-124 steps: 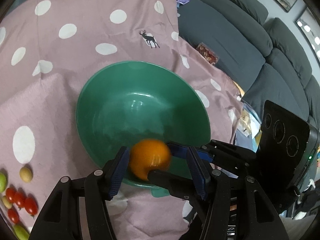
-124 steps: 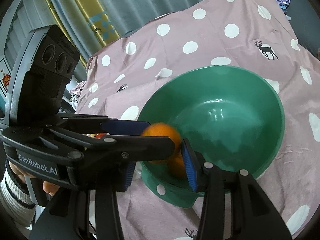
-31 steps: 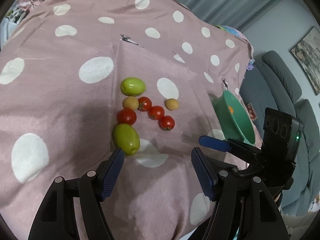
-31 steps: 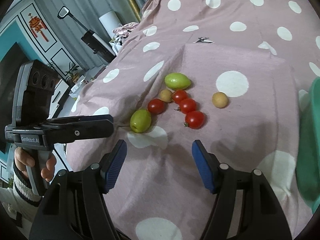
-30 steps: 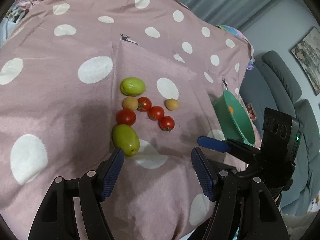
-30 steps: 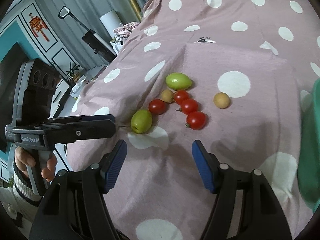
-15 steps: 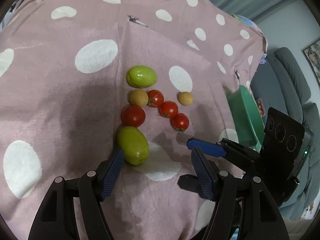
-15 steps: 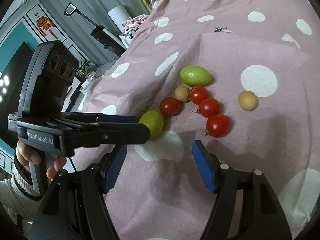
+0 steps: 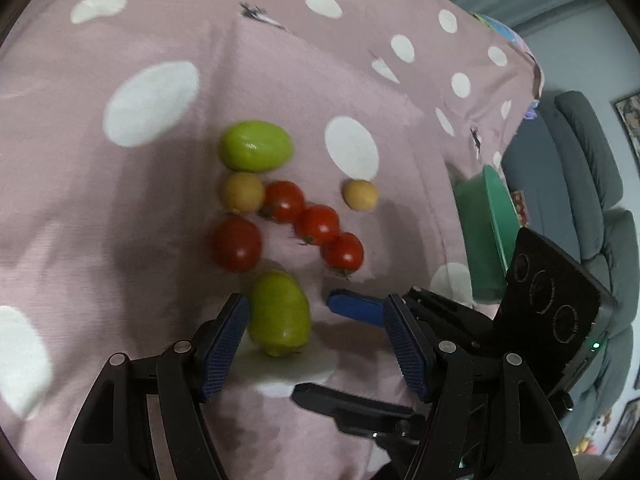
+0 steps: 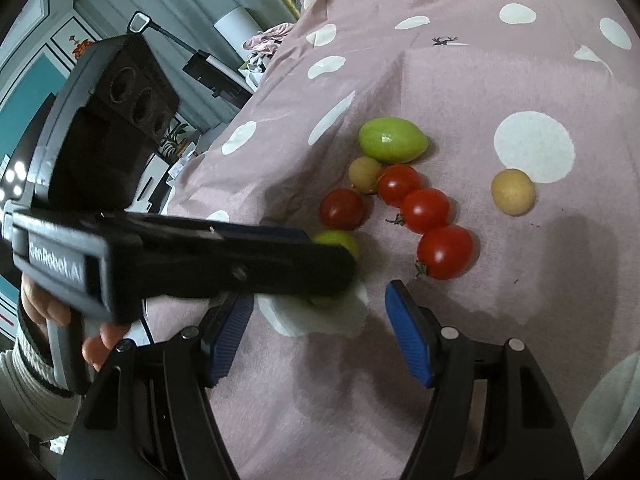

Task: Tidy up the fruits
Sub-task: 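Close the right tool on the large green fruit, then lift the large green fruit with the left tool toward the green bowl, then lower the green fruit into the green bowl and open the left tool, then withdraw both tools from the bowl toward the cherry tomatoes, then grasp a red cherry tomato with the right tool while the left tool grasps another, then carry both tomatoes into the green bowl and open both tools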

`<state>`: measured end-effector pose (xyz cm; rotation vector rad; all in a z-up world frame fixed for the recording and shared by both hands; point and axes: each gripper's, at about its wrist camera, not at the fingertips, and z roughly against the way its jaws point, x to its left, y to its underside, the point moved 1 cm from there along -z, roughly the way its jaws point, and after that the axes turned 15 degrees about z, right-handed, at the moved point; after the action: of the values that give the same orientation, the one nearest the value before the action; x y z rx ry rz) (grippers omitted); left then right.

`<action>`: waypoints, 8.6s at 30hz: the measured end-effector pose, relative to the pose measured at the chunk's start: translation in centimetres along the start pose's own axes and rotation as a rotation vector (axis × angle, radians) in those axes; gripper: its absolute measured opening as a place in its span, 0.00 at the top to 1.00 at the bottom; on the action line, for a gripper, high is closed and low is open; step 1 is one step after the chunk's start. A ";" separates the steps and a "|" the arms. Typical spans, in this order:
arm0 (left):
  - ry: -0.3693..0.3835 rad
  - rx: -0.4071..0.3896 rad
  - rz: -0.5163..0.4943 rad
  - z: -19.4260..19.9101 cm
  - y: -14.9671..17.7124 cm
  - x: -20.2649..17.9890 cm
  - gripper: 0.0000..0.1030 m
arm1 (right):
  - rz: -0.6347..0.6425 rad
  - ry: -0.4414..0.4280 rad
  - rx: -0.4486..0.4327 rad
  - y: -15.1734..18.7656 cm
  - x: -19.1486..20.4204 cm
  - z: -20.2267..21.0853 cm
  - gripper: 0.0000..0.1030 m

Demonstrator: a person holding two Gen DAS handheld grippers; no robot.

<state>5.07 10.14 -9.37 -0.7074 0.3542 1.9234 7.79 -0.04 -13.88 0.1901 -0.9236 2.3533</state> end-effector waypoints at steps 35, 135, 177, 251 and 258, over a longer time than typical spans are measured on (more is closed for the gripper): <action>-0.048 -0.004 -0.111 -0.5 0.9 -0.3 0.49 | -0.037 -0.050 0.015 0.6 -1.2 -0.7 0.65; 0.011 -0.180 -0.233 0.6 2.7 -14.2 0.22 | -0.285 0.419 -0.314 10.4 -7.4 23.0 0.33; 0.042 -0.367 -0.072 9.2 15.2 -0.4 0.22 | 0.026 0.273 -0.180 8.1 7.2 14.9 0.27; -0.145 -0.112 -0.205 -4.7 -1.7 -4.4 0.43 | -0.039 0.216 -0.007 3.1 -5.3 6.6 0.68; -0.186 -0.129 -0.263 -5.2 -1.6 -5.2 0.59 | -0.039 0.218 -0.019 3.2 -5.3 7.0 0.68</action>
<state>9.82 4.36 -10.20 -0.6190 0.0186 1.7541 9.67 -9.07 -12.28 -0.0553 -0.8277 2.2747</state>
